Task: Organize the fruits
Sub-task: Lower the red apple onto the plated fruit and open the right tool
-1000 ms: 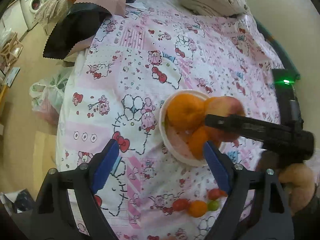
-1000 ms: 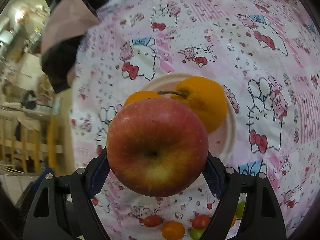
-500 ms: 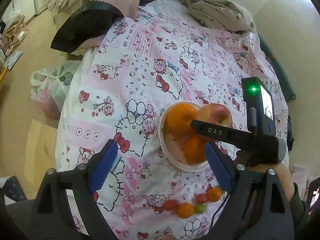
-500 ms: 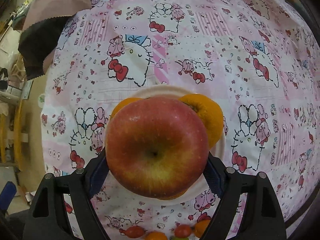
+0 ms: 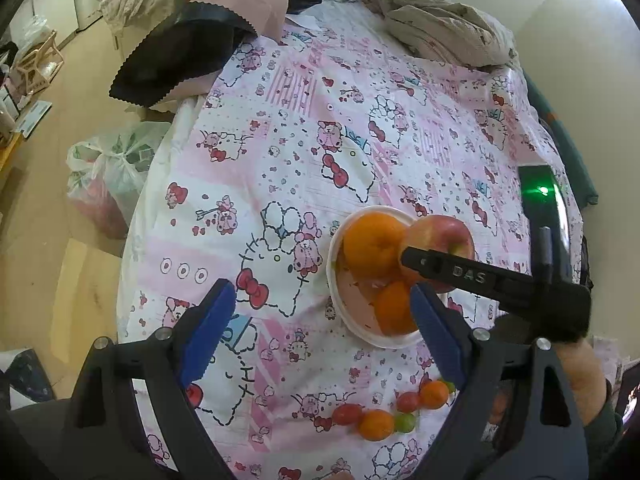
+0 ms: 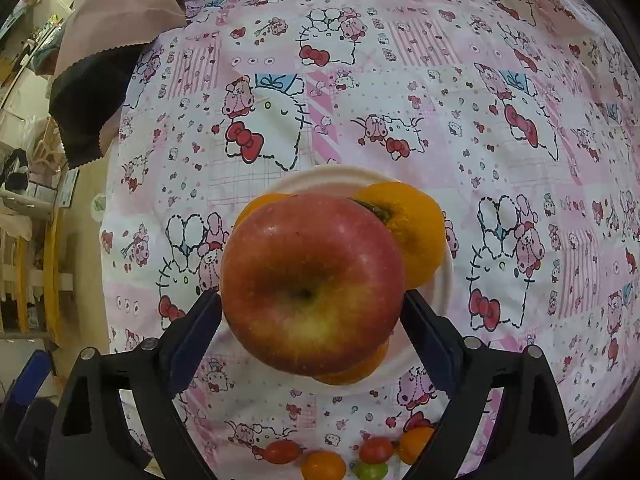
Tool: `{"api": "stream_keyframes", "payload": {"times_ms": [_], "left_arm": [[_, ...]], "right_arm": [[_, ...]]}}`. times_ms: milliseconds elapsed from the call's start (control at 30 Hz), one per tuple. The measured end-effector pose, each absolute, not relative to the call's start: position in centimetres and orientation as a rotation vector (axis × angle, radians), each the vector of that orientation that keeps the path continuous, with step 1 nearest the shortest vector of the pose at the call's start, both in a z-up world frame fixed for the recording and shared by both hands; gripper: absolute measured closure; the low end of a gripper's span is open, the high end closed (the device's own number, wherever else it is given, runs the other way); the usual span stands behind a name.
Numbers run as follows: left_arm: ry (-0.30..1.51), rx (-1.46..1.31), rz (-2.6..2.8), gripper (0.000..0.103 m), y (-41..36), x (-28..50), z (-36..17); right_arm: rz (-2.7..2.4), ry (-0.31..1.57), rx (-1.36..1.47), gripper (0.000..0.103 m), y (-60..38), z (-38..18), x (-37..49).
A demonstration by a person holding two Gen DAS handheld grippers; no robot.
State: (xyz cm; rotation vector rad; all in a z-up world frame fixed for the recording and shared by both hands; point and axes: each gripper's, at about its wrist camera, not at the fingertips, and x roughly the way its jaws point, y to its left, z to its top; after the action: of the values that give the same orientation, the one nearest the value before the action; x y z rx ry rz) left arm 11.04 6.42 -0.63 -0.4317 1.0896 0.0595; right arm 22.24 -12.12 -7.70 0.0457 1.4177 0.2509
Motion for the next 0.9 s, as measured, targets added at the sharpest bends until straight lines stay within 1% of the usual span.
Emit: {"api": "stream_keyframes", "payload": {"times_ms": [200,367,500,700,900], "left_arm": [[1.091,-0.405,0.053,0.016,6.4,10.9,-1.0],[1.086,-0.388,0.051,0.016,6.1,10.6,-1.0],[1.067,-0.344,0.059,0.016,5.5,10.2,-1.1],[1.056,-0.275,0.04,0.016,4.1,9.1,-1.1],[1.077,-0.313,0.008,0.016,3.2,7.3,-2.2]], "right_arm": [[0.279,1.368,0.063,0.01,-14.1,-5.0,20.1],[0.284,1.333,0.144,0.01,-18.6,-3.1,17.0],[0.297,1.327,0.234,0.01,-22.3,-3.0,13.7],[0.3,1.302,0.29,0.01,-25.1,-3.2,10.1],[0.318,1.247,0.393,0.01,-27.1,-3.1,7.8]]}}
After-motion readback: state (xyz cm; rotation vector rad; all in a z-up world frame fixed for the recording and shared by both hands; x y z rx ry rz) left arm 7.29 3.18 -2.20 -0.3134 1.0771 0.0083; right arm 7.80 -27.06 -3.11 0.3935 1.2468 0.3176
